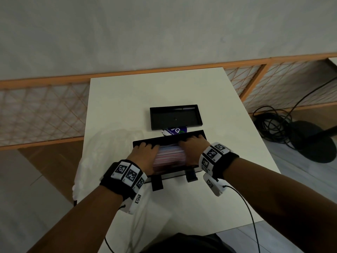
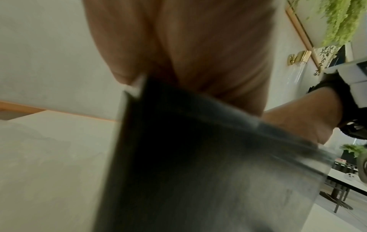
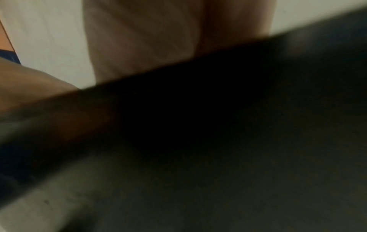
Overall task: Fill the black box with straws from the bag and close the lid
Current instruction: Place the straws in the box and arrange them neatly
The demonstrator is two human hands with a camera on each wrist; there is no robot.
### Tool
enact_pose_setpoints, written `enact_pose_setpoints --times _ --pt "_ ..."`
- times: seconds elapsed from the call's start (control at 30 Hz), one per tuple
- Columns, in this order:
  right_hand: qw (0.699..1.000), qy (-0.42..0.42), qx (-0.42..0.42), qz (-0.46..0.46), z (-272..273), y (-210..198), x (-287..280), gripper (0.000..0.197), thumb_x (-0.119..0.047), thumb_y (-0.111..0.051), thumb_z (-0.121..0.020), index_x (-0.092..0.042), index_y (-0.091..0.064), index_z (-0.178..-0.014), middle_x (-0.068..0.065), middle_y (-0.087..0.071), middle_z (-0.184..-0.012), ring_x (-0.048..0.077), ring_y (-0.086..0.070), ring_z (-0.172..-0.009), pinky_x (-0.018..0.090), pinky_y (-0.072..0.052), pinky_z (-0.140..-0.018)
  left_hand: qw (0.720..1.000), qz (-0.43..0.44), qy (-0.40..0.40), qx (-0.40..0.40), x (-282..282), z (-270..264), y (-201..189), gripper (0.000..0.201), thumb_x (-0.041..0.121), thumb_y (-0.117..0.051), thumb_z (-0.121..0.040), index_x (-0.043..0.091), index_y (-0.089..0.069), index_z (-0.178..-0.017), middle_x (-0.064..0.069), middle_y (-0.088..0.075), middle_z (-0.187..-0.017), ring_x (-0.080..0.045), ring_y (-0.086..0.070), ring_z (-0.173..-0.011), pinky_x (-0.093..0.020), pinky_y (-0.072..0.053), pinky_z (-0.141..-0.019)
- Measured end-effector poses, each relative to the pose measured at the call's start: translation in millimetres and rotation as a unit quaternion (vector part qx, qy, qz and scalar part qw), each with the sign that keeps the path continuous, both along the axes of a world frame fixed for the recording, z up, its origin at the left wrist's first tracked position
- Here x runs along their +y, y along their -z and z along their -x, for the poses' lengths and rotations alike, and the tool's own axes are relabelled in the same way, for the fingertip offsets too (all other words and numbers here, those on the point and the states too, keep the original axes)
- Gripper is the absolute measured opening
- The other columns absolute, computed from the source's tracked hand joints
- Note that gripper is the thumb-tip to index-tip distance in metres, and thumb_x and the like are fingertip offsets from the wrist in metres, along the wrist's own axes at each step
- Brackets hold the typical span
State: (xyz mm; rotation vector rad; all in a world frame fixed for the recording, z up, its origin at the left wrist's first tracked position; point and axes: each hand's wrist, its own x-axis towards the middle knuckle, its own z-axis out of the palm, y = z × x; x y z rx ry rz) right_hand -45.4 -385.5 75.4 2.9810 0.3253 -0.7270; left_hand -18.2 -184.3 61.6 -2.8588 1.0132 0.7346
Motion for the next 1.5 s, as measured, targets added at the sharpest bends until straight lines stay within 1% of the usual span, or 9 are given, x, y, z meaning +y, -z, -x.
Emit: enact_pose_setpoints --times 0.27,0.47,0.63,0.73,0.83,0.97,1.1,1.37,1.5 --pt "0.998 0.026 -0.055 -0.008 17 -6 -18 0.057 -0.04 -0.064 -0.077 -0.018 -0.042 -0.124 0.009 -0.06 -0.111 0.034 -0.06 -0.098 0.039 -0.044 -0.085 0.997 0.067 -0.012 -0.021 -14 9 -5 0.075 0.03 -0.066 -0.078 0.018 -0.026 -0.14 -0.01 -0.042 -0.128 -0.029 -0.053 -0.106 -0.037 -0.043 -0.082" --pt "0.982 -0.001 -0.187 0.009 38 -4 -35 0.071 -0.031 -0.082 -0.042 -0.018 -0.052 -0.106 0.003 -0.062 -0.076 0.026 -0.059 -0.059 0.034 -0.046 -0.053 0.988 0.131 -0.022 -0.075 -25 21 -5 0.071 0.019 -0.068 -0.074 0.018 -0.036 -0.138 -0.013 -0.051 -0.117 -0.034 -0.055 -0.099 -0.043 -0.047 -0.079" --pt "0.974 0.012 -0.221 -0.056 42 -8 -39 0.07 -0.028 -0.079 -0.054 -0.021 -0.052 -0.118 0.004 -0.064 -0.092 0.028 -0.064 -0.076 0.037 -0.049 -0.063 0.979 0.178 -0.04 -0.094 -22 23 -10 0.074 0.029 -0.073 -0.07 0.02 -0.041 -0.136 -0.01 -0.054 -0.112 -0.031 -0.055 -0.095 -0.041 -0.046 -0.076" --pt "0.983 0.033 -0.14 -0.114 36 -16 -45 0.07 -0.031 -0.074 -0.069 -0.021 -0.046 -0.133 0.006 -0.058 -0.119 0.03 -0.057 -0.107 0.039 -0.045 -0.087 0.978 0.2 -0.052 -0.017 -18 25 -5 0.079 0.029 -0.07 -0.076 0.021 -0.029 -0.143 -0.005 -0.043 -0.127 -0.025 -0.044 -0.115 -0.035 -0.042 -0.095" --pt "0.984 0.021 -0.059 -0.165 32 -15 -52 0.073 -0.037 -0.071 -0.076 -0.023 -0.038 -0.139 0.006 -0.048 -0.131 0.028 -0.046 -0.12 0.036 -0.038 -0.099 0.975 0.211 -0.059 0.038 -10 26 -2 0.077 0.025 -0.068 -0.079 0.024 -0.026 -0.144 -0.005 -0.041 -0.13 -0.023 -0.042 -0.118 -0.033 -0.043 -0.096" --pt "0.983 0.008 -0.037 -0.178 29 -22 -61 0.076 -0.054 -0.069 -0.072 -0.031 -0.038 -0.138 -0.002 -0.049 -0.133 0.02 -0.043 -0.124 0.037 -0.032 -0.105 0.96 0.246 -0.083 0.106 -5 24 -16 0.069 0.047 -0.059 -0.082 0.024 -0.032 -0.142 0.0 -0.045 -0.131 -0.016 -0.044 -0.119 -0.031 -0.04 -0.102" --pt "0.988 0.006 -0.026 -0.149 17 -28 -61 0.072 -0.05 -0.065 -0.079 -0.023 -0.038 -0.14 0.002 -0.049 -0.134 0.023 -0.04 -0.127 0.039 -0.038 -0.105 0.96 0.251 -0.107 0.063 -14 14 -26 0.039 0.028 -0.048 -0.094 0.014 -0.047 -0.131 -0.006 -0.052 -0.128 -0.02 -0.052 -0.115 -0.032 -0.041 -0.099" --pt "1.0 -0.005 -0.009 -0.017 15 -2 -40 0.074 -0.046 -0.067 -0.075 -0.023 -0.033 -0.136 0.007 -0.05 -0.127 0.029 -0.048 -0.117 0.041 -0.041 -0.096 0.996 0.068 -0.033 0.056 -31 12 3 0.089 0.048 -0.068 -0.074 0.017 -0.022 -0.143 -0.009 -0.05 -0.131 -0.025 -0.055 -0.111 -0.038 -0.047 -0.093" --pt "1.0 0.021 0.002 -0.017 18 10 -35 0.076 -0.052 -0.064 -0.077 -0.029 -0.028 -0.139 0.009 -0.046 -0.13 0.032 -0.047 -0.119 0.044 -0.041 -0.098 1.0 0.026 -0.008 0.005 -33 12 6 0.087 0.053 -0.065 -0.074 0.018 -0.024 -0.141 -0.008 -0.051 -0.13 -0.026 -0.056 -0.11 -0.037 -0.045 -0.091"
